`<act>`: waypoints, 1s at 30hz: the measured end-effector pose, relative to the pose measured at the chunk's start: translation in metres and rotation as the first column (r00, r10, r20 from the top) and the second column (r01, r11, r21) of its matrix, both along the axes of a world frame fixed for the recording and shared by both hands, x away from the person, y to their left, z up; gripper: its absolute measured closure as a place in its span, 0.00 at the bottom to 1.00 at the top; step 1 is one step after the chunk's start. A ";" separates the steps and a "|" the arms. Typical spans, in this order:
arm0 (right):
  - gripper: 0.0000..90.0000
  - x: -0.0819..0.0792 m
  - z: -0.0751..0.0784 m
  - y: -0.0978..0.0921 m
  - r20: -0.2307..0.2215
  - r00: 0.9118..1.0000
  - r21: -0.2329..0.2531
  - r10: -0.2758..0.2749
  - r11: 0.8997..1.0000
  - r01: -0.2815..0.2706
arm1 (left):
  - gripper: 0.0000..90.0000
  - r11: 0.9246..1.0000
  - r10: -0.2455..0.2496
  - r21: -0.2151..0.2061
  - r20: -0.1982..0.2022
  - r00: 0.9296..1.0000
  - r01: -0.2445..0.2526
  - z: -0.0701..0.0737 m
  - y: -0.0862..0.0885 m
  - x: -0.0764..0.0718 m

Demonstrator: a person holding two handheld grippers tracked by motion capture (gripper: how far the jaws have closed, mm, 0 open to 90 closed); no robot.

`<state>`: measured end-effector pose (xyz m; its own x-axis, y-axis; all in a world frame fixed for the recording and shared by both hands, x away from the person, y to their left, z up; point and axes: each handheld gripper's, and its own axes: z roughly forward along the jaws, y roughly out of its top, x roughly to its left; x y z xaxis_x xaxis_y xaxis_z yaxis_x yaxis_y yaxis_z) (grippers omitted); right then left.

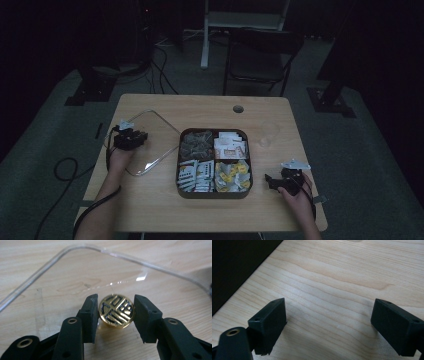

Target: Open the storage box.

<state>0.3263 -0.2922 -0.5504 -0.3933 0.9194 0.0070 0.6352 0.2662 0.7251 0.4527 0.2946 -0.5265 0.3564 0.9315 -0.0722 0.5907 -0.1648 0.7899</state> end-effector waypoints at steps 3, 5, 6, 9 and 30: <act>0.14 0.000 0.000 0.000 0.000 1.000 0.000 0.000 1.000 0.000 | 0.55 1.000 -0.009 -0.007 0.008 1.000 0.009 0.006 0.001 -0.003; 0.14 0.000 0.000 0.000 0.000 1.000 0.000 0.000 1.000 0.000 | 0.50 1.000 -0.011 -0.023 0.013 1.000 0.012 0.010 0.002 -0.006; 0.14 0.000 0.000 0.000 0.000 1.000 0.000 0.000 1.000 0.000 | 0.46 0.999 -0.010 -0.030 0.012 1.000 0.010 0.011 0.003 -0.007; 0.14 0.000 0.000 0.000 0.000 1.000 0.000 -0.001 1.000 0.001 | 0.37 0.998 -0.026 -0.054 0.004 1.000 0.026 0.014 0.005 -0.012; 0.14 0.000 0.000 0.000 0.000 1.000 0.000 -0.001 1.000 0.001 | 0.00 0.966 -0.259 -0.018 -0.009 0.966 0.259 0.022 -0.022 -0.044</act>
